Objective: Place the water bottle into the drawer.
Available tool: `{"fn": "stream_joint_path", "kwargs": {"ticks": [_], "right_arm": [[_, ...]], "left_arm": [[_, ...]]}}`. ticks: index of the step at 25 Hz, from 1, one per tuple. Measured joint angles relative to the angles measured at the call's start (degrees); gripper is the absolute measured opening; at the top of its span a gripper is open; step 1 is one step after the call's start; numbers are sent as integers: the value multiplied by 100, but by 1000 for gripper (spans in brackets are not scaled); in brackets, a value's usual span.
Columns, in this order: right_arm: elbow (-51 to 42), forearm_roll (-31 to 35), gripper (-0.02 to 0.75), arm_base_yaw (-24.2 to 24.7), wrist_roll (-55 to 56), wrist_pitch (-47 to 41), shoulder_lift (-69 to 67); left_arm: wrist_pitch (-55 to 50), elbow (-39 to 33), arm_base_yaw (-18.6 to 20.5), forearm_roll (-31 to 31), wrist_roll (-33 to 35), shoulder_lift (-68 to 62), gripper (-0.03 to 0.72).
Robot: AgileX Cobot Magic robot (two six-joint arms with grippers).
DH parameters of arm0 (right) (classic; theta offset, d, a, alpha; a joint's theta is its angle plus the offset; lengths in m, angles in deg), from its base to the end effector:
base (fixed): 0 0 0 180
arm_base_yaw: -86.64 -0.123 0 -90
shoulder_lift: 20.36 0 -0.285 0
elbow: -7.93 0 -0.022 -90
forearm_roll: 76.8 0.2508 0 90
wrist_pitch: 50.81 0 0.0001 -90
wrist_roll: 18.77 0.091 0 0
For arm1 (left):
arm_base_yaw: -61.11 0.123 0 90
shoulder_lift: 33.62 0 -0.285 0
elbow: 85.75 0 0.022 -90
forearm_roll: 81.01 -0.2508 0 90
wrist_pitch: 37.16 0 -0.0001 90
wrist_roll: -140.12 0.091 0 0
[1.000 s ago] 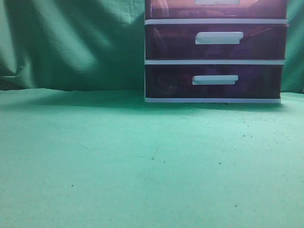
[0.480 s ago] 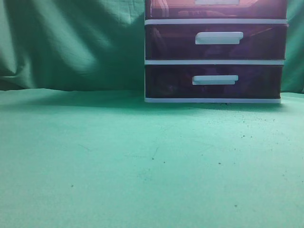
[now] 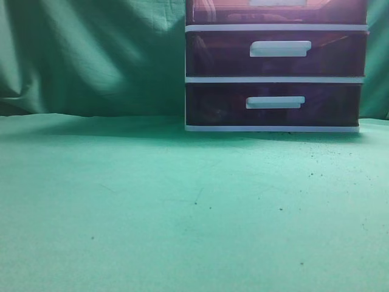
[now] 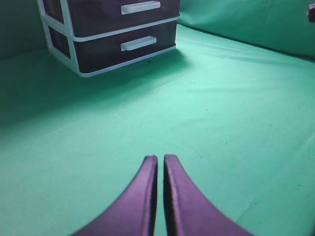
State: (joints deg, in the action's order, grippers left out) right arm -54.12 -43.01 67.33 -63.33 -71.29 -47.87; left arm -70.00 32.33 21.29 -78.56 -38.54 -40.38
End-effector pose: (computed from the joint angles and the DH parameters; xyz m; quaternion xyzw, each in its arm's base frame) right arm 0.0727 0.0443 0.2527 -0.2749 0.7525 0.1137 0.5876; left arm 0.0230 -0.0220 0.2500 0.2660 0.7272 -0.2276 0.5904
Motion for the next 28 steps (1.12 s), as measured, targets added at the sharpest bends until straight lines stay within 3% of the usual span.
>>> {"fn": "stream_joint_path", "kwargs": {"ticks": [7, 14, 28], "right_arm": [[-897, 37, 0, 1156, 110, 109, 1028], [-1655, 71, 0, 1463, 484, 943, 1578], [-1668, -83, 0, 1871, 286, 1537, 2021]], "left_arm": [[0, 0, 0, 0, 0, 0, 0], [0, 0, 0, 0, 0, 0, 0], [12, 0, 0, 0, 0, 0, 0]]}}
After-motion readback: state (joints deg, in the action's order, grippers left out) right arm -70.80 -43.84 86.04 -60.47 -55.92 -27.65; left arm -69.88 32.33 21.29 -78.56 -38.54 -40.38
